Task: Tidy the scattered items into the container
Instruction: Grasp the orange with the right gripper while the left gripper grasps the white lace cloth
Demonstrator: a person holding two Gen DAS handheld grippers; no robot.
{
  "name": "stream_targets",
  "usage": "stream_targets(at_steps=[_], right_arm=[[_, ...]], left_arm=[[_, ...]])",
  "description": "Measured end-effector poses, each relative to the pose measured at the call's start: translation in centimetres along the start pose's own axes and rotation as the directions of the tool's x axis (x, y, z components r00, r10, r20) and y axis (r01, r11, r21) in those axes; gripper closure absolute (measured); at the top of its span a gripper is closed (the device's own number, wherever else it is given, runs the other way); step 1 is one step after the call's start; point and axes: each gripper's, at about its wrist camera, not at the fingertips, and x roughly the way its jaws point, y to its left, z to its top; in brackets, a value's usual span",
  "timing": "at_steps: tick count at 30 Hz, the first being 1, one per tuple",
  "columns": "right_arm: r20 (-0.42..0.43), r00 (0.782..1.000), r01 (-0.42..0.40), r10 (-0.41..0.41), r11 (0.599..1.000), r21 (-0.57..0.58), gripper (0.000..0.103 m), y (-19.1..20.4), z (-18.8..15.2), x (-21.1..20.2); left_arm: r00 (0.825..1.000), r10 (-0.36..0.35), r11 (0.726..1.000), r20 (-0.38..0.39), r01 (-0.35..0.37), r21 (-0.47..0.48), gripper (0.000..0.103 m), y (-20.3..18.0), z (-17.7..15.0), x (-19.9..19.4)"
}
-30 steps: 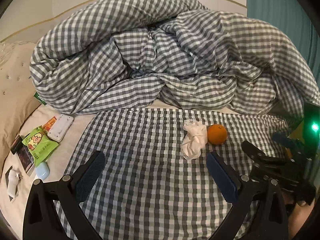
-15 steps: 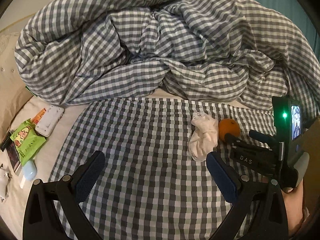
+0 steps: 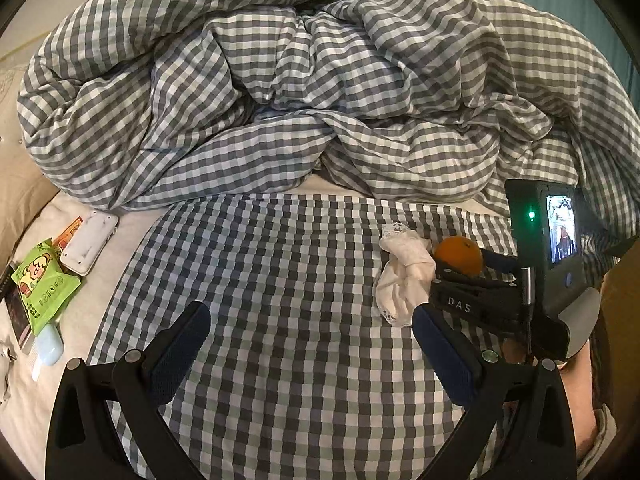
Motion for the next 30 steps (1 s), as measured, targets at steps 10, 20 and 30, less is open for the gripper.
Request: stream_targets(at_steps=[10, 20, 30], right_arm=[[0.021, 1.0, -0.007, 0.006, 1.0, 0.031, 0.045, -1.1, -0.8, -2.2], [0.078, 0.997, 0.011, -0.018, 0.995, 0.098, 0.045, -4.8, -2.7, -7.2], [0.109, 0.994, 0.014, -0.028, 0.991, 0.13, 0.046, -6.9, -4.2, -10.3]], left_arm=[[0.999, -0.034, 0.999, 0.024, 0.034, -0.001, 0.0, -0.9, 0.4, -0.1], [0.996, -0.085, 0.996, 0.019, 0.085, 0.015, 0.0, -3.8, 0.6, 3.3], [0.999, -0.036, 0.997, -0.005, 0.037, 0.062, 0.005, -7.1, 0.7, 7.6]])
